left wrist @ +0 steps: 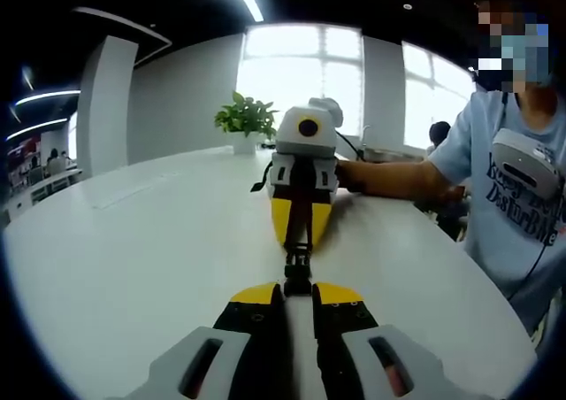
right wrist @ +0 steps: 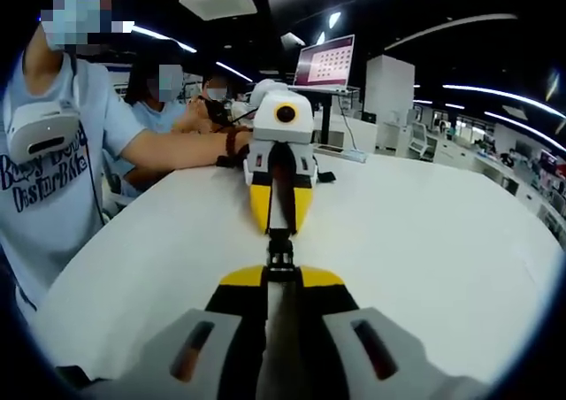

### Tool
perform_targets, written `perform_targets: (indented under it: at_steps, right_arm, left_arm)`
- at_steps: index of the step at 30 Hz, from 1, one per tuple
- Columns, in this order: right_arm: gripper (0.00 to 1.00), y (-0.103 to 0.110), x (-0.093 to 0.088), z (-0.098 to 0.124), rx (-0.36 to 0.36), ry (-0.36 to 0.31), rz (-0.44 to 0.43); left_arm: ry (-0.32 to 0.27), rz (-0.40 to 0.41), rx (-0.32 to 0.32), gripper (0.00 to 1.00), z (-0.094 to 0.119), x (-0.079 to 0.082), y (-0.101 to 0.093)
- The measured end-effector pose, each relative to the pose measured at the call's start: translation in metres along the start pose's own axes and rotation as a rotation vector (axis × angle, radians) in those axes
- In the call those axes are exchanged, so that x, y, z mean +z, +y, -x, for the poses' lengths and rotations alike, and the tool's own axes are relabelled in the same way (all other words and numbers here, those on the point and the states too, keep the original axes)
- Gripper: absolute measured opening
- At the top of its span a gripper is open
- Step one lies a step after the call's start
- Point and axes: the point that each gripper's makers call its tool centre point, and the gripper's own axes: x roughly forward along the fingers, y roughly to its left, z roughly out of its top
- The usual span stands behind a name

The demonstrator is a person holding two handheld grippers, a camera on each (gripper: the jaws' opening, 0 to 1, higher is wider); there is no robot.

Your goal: Snap the two parts of the plastic buckle together until the buckle closes and remains connected.

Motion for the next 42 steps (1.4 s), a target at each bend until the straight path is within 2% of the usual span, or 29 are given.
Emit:
perform_targets:
  at_steps: [15, 26, 42]
  right_arm:
    - [0.12, 0.0008, 0.0009, -0.0007, 0.002, -0.002, 0.013]
    - [0.12, 0.001, 0.0015, -0.0027, 0.0, 0.003, 0.024]
    - [0.12, 0.0028, 0.0021, -0.0042, 0.0, 0.003, 0.034]
  left_arm:
    - [0.003, -0.003, 0.006, 0.12, 0.0005, -0.0007, 0.001]
    - [0.005, 0.002, 0.001, 0.14, 0.0025, -0.0011, -0.0001]
    - [0.006, -0.005, 0.0, 0.11, 0.0026, -0.0016, -0.002]
